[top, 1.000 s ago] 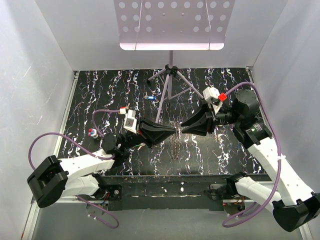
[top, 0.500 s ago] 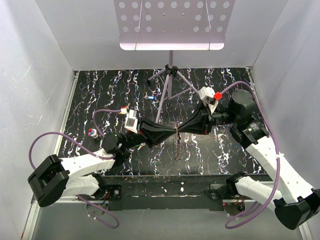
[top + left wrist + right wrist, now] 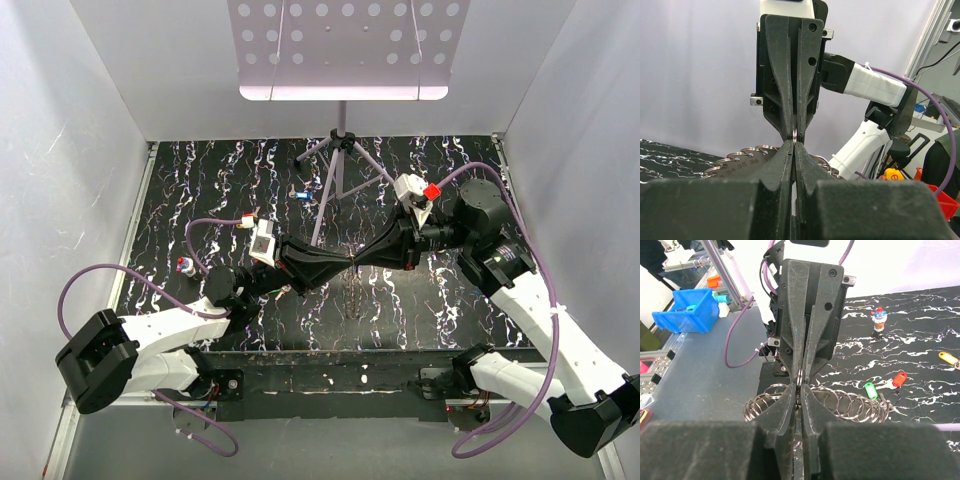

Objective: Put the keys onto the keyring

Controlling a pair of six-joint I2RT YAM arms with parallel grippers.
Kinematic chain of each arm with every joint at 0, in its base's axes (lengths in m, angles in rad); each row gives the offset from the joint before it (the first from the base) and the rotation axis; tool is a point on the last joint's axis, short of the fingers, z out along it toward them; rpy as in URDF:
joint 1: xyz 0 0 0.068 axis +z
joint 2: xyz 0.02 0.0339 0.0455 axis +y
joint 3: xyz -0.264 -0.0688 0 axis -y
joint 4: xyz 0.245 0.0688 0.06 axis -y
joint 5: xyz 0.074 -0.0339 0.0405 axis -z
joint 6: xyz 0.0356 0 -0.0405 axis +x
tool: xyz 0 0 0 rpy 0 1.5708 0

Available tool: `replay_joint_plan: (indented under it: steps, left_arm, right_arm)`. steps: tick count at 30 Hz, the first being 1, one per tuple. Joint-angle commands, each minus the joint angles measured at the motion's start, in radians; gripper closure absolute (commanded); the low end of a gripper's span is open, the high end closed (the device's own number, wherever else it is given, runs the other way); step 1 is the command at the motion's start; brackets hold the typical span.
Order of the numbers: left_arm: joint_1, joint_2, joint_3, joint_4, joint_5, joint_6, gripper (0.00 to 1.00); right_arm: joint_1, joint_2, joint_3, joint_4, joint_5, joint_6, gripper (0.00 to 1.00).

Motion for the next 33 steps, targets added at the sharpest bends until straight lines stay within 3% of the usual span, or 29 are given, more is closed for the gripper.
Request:
replay_joint_plan:
  steps: [1,2,3,9,11,13,16,20,23,27,30,33]
  left_arm:
    - [0.002,-0.015,0.012,0.045,-0.014,0.004,1.00]
    - [0.002,-0.016,0.014,0.043,-0.014,0.003,1.00]
    - [0.002,-0.015,0.015,0.042,-0.014,0.004,1.00]
    - [0.002,-0.032,0.006,0.026,-0.023,0.001,1.00]
    - [0.003,-0.059,-0.009,-0.009,-0.032,0.004,0.86]
    - [0.008,-0.103,-0.029,-0.067,-0.034,0.018,0.66]
    - [0.028,-0.208,-0.047,-0.229,-0.003,0.056,0.44]
    - [0.043,-0.383,0.024,-0.687,0.055,0.232,0.27]
    - [0.046,-0.403,0.164,-1.033,0.110,0.445,0.26]
    - [0.046,-0.276,0.369,-1.364,0.181,0.660,0.27]
    - [0.045,-0.170,0.491,-1.489,0.219,0.759,0.30]
    - [0.046,-0.098,0.552,-1.496,0.270,0.787,0.33]
  right_arm:
    - [0.015,0.007,0.004,-0.001,0.017,-0.007,0.86]
    - [0.015,0.009,0.005,-0.006,0.018,-0.010,0.88]
    - [0.016,0.009,0.006,-0.009,0.014,-0.012,0.98]
    - [0.016,0.010,0.029,-0.064,0.000,-0.051,0.99]
    - [0.015,0.010,0.044,-0.113,0.003,-0.091,0.99]
    - [0.010,0.007,0.060,-0.173,0.010,-0.146,0.99]
    - [-0.002,0.009,0.086,-0.302,0.009,-0.257,0.99]
    - [-0.005,0.013,0.139,-0.552,0.020,-0.511,0.99]
    - [-0.004,0.036,0.191,-0.733,0.053,-0.698,0.99]
    - [-0.002,0.098,0.271,-0.921,0.134,-0.878,0.99]
    - [-0.001,0.141,0.331,-1.012,0.179,-0.929,0.99]
    - [-0.001,0.161,0.363,-1.043,0.225,-0.940,0.99]
